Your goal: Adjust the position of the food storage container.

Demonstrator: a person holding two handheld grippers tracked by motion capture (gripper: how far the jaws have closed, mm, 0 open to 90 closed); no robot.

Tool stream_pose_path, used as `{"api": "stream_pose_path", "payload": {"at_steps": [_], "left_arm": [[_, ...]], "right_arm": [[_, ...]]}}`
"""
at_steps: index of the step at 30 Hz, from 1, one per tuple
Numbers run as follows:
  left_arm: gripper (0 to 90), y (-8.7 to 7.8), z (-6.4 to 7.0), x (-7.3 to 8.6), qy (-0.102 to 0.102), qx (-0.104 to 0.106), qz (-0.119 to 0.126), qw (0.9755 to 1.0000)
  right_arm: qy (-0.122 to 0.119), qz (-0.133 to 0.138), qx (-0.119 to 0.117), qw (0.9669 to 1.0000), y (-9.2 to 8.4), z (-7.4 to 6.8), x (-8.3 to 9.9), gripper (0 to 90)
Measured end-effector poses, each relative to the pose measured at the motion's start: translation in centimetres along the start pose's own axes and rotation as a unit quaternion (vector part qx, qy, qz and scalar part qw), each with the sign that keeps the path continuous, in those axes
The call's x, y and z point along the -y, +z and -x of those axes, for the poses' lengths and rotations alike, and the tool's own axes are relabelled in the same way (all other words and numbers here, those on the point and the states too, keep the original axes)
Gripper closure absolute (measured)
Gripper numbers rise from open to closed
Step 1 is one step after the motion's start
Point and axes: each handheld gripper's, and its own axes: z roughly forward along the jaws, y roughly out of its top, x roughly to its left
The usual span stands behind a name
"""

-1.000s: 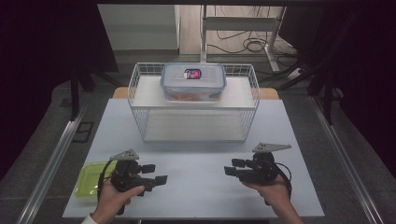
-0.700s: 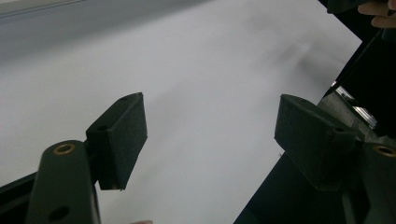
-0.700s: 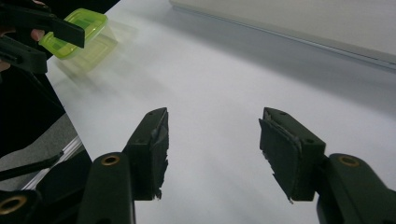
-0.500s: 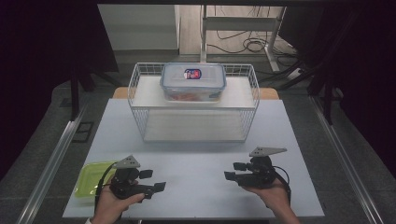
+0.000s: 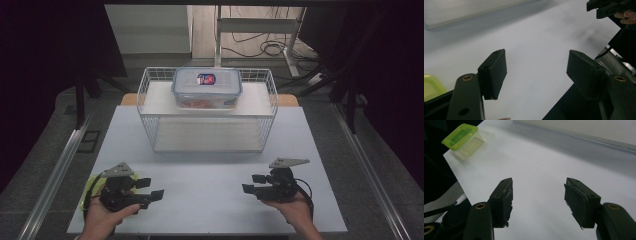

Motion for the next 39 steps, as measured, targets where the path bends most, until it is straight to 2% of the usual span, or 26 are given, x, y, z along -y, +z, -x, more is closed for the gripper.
{"api": "stream_pose_path", "payload": {"at_steps": [5,6,7,8,9,11,12,17,18,19,21,22,23,24,25,27,30,35,36,37,39], "left_arm": [[32.0,-2.7,-1.6,0.5,-0.013,-0.033,0.009,0.9993],[32.3,-2.7,-1.6,0.5,-0.013,-0.033,0.009,0.9993],[32.3,-3.1,-1.9,0.7,-0.017,-0.039,0.010,0.9990],[33.6,-4.0,-3.0,1.2,-0.035,-0.054,0.014,0.9978],[34.4,-4.0,-3.0,1.2,-0.035,-0.054,0.014,0.9978],[37.3,-4.9,-4.3,1.9,-0.052,-0.071,0.013,0.9961],[39.1,-4.9,-4.3,1.9,-0.052,-0.071,0.013,0.9961],[57.7,-5.7,-6.5,3.2,-0.065,-0.118,-0.001,0.9909],[62.1,-5.7,-6.5,3.2,-0.065,-0.118,-0.001,0.9909],[66.0,-5.9,-7.5,3.7,-0.074,-0.132,-0.005,0.9884],[72.5,-6.3,-8.4,4.2,-0.082,-0.139,-0.005,0.9868],[75.9,-6.3,-8.4,4.2,-0.082,-0.139,-0.005,0.9868],[75.9,-6.5,-8.8,4.4,-0.085,-0.143,-0.006,0.9860],[82.7,-6.9,-9.5,4.7,-0.089,-0.148,-0.007,0.9849],[84.8,-7.3,-9.9,5.0,-0.093,-0.150,-0.008,0.9843],[87.1,-7.8,-10.6,5.3,-0.101,-0.153,-0.008,0.9830],[87.9,-8.5,-11.5,6.1,-0.116,-0.162,-0.006,0.9800],[88.7,-9.1,-12.2,6.9,-0.123,-0.174,-0.011,0.9770],[88.8,-9.2,-12.4,7.0,-0.124,-0.180,-0.013,0.9756],[88.9,-9.3,-12.8,7.3,-0.128,-0.190,-0.017,0.9733],[88.9,-9.3,-13.3,7.7,-0.134,-0.194,-0.022,0.9715]], "right_arm": [[0.005,-0.003,0.001,1.0000,0.0,0.2,0.2,39.5],[0.005,-0.003,0.001,1.0000,0.0,0.2,0.2,39.5],[0.006,-0.003,0.001,1.0000,0.0,0.3,0.2,39.5],[0.008,-0.003,0.001,1.0000,0.0,0.3,0.2,39.3],[0.008,-0.003,0.001,1.0000,0.0,0.3,0.2,39.3],[0.026,0.007,-0.026,0.9993,-0.1,0.6,0.2,38.7],[0.032,0.013,-0.029,0.9990,-0.1,0.8,0.2,38.7],[0.027,0.008,-0.021,0.9994,0.1,0.7,0.1,38.6],[0.027,0.008,-0.021,0.9994,0.1,0.7,0.1,38.6],[0.022,0.006,-0.017,0.9996,0.1,0.7,0.1,38.5],[0.021,0.005,-0.014,0.9997,0.1,0.7,0.1,38.3],[0.021,0.005,-0.014,0.9997,0.1,0.7,0.1,38.3],[0.019,0.005,-0.013,0.9997,0.1,0.7,0.1,38.2],[0.020,0.004,-0.010,0.9997,0.0,0.8,0.1,38.0],[0.020,0.006,-0.010,0.9997,0.0,0.8,0.2,37.9],[0.023,0.005,-0.007,0.9997,-0.1,1.0,0.2,37.7],[0.025,0.004,-0.004,0.9997,-0.2,1.1,0.3,37.6],[0.025,0.004,-0.001,0.9997,-0.2,1.1,0.4,37.5],[0.024,0.004,-0.001,0.9997,-0.2,1.1,0.4,37.5],[0.024,0.003,-0.001,0.9997,-0.2,1.0,0.3,37.5],[0.025,0.002,-0.001,0.9997,-0.1,1.0,0.3,37.4]]}}
